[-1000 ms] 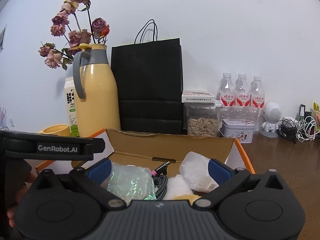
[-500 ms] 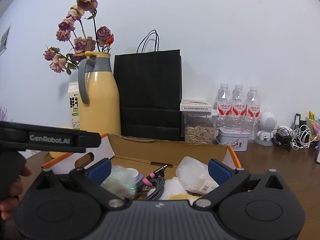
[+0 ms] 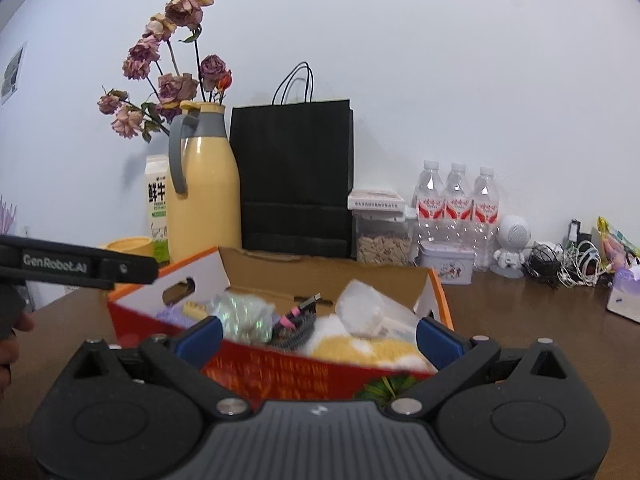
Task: Organize objects
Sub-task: 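Withdraw both tools from the box toward the navy zip case, then grasp the navy zip case with the left tool and lift it toward the box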
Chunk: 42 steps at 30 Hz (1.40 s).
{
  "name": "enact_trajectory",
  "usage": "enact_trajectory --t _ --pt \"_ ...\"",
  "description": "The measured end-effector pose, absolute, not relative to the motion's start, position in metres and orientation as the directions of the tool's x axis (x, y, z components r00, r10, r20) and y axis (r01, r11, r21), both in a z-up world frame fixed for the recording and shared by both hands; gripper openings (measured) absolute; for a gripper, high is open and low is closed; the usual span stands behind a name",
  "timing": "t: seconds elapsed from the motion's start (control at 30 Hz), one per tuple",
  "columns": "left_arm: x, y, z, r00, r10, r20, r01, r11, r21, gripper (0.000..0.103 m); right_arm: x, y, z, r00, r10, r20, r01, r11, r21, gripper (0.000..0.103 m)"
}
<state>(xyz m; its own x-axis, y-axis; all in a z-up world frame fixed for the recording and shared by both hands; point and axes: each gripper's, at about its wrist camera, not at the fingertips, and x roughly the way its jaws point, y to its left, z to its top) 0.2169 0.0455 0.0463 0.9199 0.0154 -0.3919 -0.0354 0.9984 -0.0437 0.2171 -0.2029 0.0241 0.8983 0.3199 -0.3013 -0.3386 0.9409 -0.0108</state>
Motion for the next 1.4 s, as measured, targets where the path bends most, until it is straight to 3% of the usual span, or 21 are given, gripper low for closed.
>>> enact_trajectory --t 0.37,0.67,1.07,1.4 --pt "0.190 0.047 0.022 0.869 0.001 -0.495 -0.023 0.999 -0.039 0.103 0.199 -0.230 0.005 0.864 0.300 -0.405 -0.331 0.944 -0.007 0.103" --pt "0.178 0.041 0.012 0.838 0.010 -0.545 -0.024 1.000 -0.019 0.103 0.194 -0.240 -0.004 0.871 0.271 -0.410 -0.302 0.953 -0.011 0.103" --pt "0.181 0.007 -0.003 0.761 -0.125 -0.636 0.169 0.986 0.009 0.103 0.189 -0.244 -0.009 0.873 0.262 -0.411 -0.298 0.954 -0.023 0.103" --pt "0.198 -0.011 -0.017 0.723 -0.204 -0.660 0.281 0.960 0.012 0.101 0.192 -0.245 -0.009 0.864 0.266 -0.428 -0.298 0.955 -0.009 0.103"
